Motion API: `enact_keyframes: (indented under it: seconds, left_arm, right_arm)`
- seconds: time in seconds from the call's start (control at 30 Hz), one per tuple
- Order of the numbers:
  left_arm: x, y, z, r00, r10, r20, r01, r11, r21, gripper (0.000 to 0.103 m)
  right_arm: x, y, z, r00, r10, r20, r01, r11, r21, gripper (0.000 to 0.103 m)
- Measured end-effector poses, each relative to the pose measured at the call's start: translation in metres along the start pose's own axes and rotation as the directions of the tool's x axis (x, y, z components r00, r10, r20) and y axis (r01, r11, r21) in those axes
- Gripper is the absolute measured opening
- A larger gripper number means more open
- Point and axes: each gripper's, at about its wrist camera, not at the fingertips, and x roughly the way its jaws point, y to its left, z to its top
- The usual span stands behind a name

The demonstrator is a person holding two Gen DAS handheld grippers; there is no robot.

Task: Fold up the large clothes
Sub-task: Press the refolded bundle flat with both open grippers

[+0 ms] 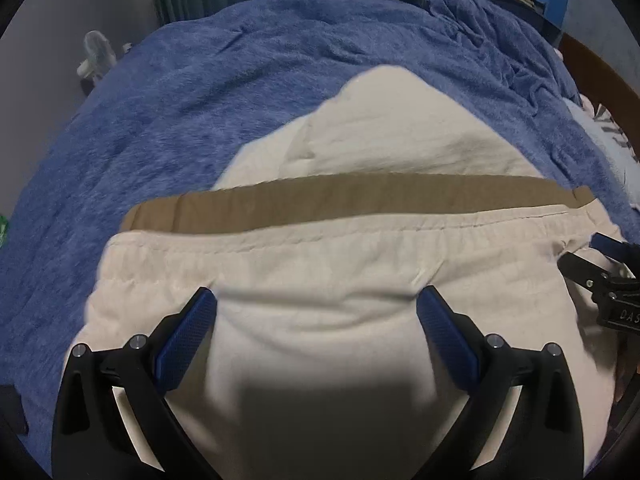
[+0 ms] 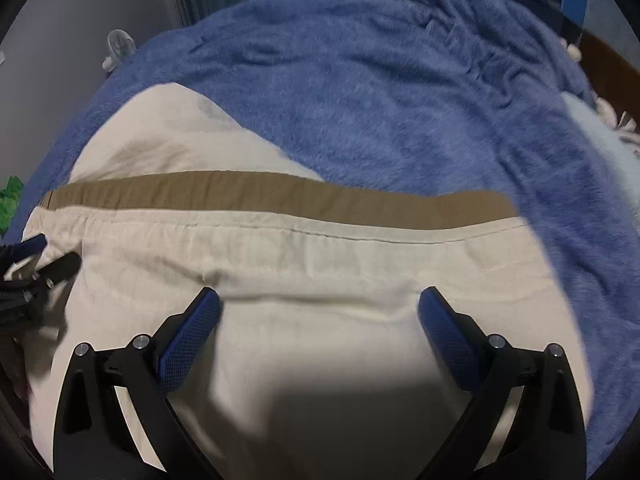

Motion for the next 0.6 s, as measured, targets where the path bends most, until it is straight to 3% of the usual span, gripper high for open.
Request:
enact_keyframes:
  seconds: [0.1, 0.17, 0.23, 0.33, 0.4, 0.5, 0.6]
  left_arm:
    - [-0.016, 0.018, -0.004, 0.999, -0.031, 0.012, 0.032, 0.999, -0.039, 0.096]
    - [-0.012, 0.04, -0.005, 1.0, 0.012, -0.023, -0.014, 0.997, -0.081, 0.096]
    - [-0.007, 0.064, -0.01, 0.999, 0.005, -0.043, -0.011, 0.989, -0.147, 0.096]
    - [-0.006, 0.092, -0.017, 0.998, -0.012, -0.063, -0.002, 0.977, -0.212, 0.096]
    - [-0.014, 0.098, -0.023, 0.998, -0.022, -0.052, 0.01, 0.973, -0.231, 0.096]
    - [-0.04, 0.087, -0.033, 1.0, -0.014, -0.003, 0.013, 0.973, -0.23, 0.096]
    - [-0.069, 0.055, -0.048, 0.999, -0.008, 0.051, 0.014, 0.992, -0.128, 0.096]
  right_arm:
    - [-0.014, -0.011, -0.01, 1.0, -0.021, -0.002, 0.021, 1.0, -0.015, 0.096]
    - [-0.01, -0.033, -0.012, 0.999, -0.013, -0.031, 0.014, 0.999, 0.043, 0.096]
    - [-0.004, -0.06, -0.015, 0.998, 0.015, -0.057, -0.007, 0.992, 0.127, 0.096]
    - [-0.011, -0.087, -0.021, 0.997, -0.057, -0.056, 0.067, 0.976, 0.207, 0.096]
    - [-0.018, -0.095, -0.027, 0.997, -0.06, -0.055, 0.071, 0.968, 0.239, 0.096]
    - [-0.045, -0.079, -0.035, 0.998, -0.062, 0.005, 0.059, 0.974, 0.22, 0.096]
    - [-0.078, -0.029, -0.052, 0.996, 0.003, 0.084, -0.009, 0.998, 0.067, 0.096]
